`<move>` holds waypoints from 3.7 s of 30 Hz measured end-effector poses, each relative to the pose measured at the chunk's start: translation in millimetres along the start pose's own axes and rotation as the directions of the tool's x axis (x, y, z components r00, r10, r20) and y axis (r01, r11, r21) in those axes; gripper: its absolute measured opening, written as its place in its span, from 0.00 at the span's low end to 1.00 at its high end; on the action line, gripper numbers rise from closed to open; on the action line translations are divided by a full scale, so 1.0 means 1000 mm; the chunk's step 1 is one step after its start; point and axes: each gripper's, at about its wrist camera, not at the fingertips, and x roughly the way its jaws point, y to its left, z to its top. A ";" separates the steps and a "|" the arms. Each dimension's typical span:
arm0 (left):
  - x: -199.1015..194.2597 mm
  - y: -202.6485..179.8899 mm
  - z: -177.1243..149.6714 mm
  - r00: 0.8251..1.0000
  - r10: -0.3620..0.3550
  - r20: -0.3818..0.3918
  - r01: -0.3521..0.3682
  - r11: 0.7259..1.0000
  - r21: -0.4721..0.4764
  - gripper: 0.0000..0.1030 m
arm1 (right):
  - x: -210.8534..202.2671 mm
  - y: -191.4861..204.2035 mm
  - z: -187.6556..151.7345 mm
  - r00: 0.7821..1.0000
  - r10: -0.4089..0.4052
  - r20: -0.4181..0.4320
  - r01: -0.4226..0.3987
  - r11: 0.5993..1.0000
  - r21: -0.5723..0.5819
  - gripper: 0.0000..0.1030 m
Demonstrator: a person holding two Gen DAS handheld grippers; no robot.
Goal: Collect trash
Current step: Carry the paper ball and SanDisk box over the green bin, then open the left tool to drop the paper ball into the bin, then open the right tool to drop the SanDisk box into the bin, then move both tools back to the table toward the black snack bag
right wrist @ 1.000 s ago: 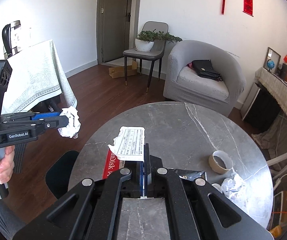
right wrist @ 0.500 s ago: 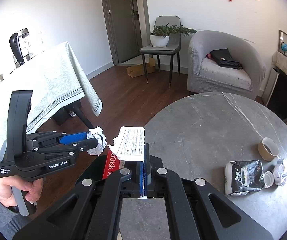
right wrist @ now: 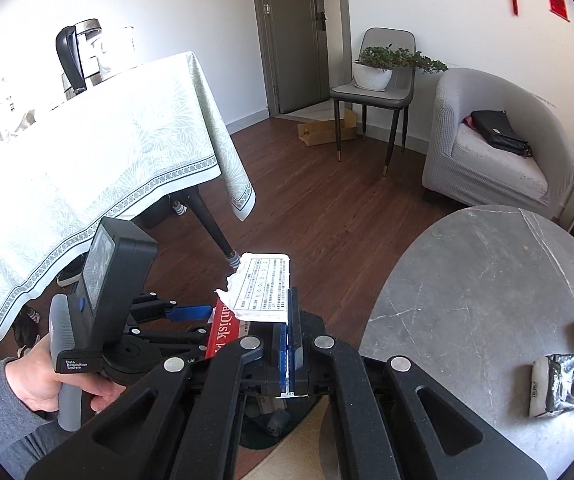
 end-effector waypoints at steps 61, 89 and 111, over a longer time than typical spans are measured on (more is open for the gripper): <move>-0.124 0.029 0.037 0.947 -0.080 0.311 0.133 0.979 -0.155 0.29 | 0.142 0.061 -0.066 0.915 -0.053 -0.401 -0.006 0.990 -0.143 0.49; -0.147 -0.055 0.066 0.906 -0.110 0.410 0.152 0.986 -0.071 0.35 | -0.021 -0.033 -0.015 0.999 -0.029 -0.019 0.029 0.999 0.029 0.49; -0.101 -0.197 0.067 0.924 -0.178 0.340 0.185 0.983 0.012 0.74 | -0.116 -0.179 -0.059 0.955 -0.289 0.063 0.267 0.934 0.237 0.65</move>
